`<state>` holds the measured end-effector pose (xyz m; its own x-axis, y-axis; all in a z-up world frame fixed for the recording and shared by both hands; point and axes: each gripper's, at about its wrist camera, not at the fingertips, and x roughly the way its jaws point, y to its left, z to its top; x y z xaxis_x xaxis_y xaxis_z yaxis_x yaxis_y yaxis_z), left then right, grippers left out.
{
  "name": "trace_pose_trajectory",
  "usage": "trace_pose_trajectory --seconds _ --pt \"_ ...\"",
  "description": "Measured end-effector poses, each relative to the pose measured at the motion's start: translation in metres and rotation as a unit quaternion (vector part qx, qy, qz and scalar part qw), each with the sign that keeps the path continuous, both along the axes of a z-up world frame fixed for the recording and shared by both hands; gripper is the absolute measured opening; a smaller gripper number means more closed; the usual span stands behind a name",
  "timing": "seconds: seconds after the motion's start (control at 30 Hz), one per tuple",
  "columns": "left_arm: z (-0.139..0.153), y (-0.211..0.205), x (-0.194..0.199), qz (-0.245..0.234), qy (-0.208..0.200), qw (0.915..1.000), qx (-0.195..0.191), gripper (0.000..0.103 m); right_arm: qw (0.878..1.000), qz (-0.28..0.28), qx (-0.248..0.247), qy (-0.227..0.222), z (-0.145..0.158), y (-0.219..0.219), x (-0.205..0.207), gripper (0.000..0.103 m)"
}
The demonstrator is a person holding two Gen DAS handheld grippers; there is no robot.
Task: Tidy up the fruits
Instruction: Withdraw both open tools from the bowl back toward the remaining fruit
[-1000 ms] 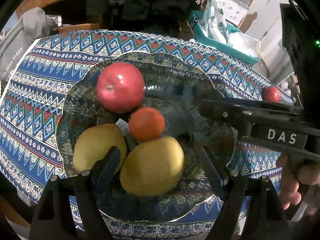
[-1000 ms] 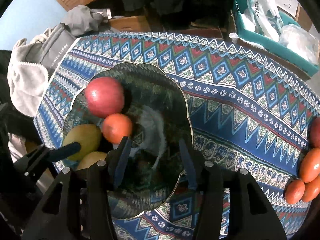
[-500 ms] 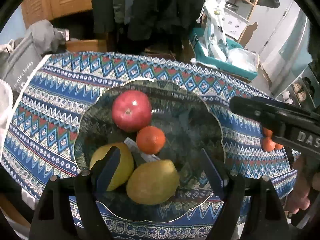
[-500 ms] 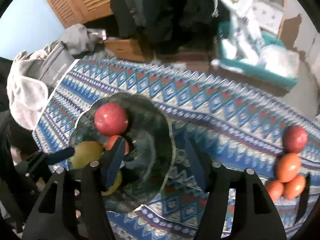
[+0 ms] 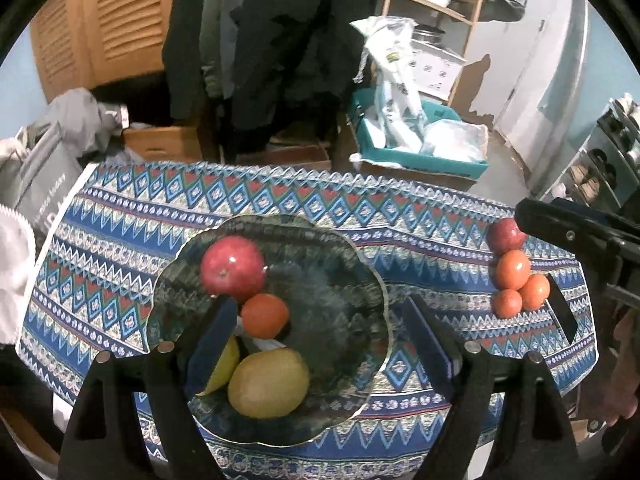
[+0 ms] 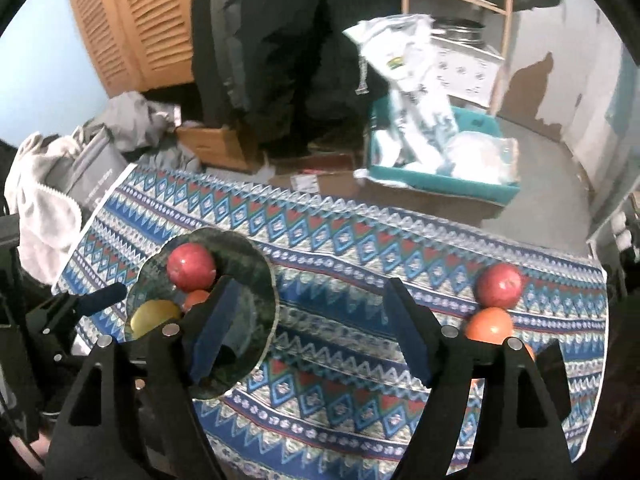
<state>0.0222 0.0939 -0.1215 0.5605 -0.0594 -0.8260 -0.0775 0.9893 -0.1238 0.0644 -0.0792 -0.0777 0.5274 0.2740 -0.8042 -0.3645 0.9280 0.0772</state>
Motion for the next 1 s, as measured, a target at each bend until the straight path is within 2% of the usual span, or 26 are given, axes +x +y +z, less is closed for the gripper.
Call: trace_pose_trajectory --seconds 0.1,0.3,0.6,1.0 --pt "0.008 -0.011 0.000 -0.008 -0.006 0.9999 0.003 0.086 1.000 -0.012 -0.017 -0.014 0.006 -0.013 -0.004 0.076" --pt "0.026 -0.030 0.001 -0.020 -0.023 0.9995 0.005 0.088 0.999 -0.035 -0.003 -0.030 0.021 -0.049 -0.015 0.077" --pt "0.046 -0.063 0.004 -0.040 -0.037 0.9984 0.017 0.089 0.996 -0.069 -0.014 -0.054 0.034 -0.093 -0.024 0.078" --pt "0.060 -0.104 0.013 -0.079 -0.049 0.9954 0.025 0.091 0.991 -0.115 -0.009 -0.063 0.045 -0.159 -0.033 0.078"
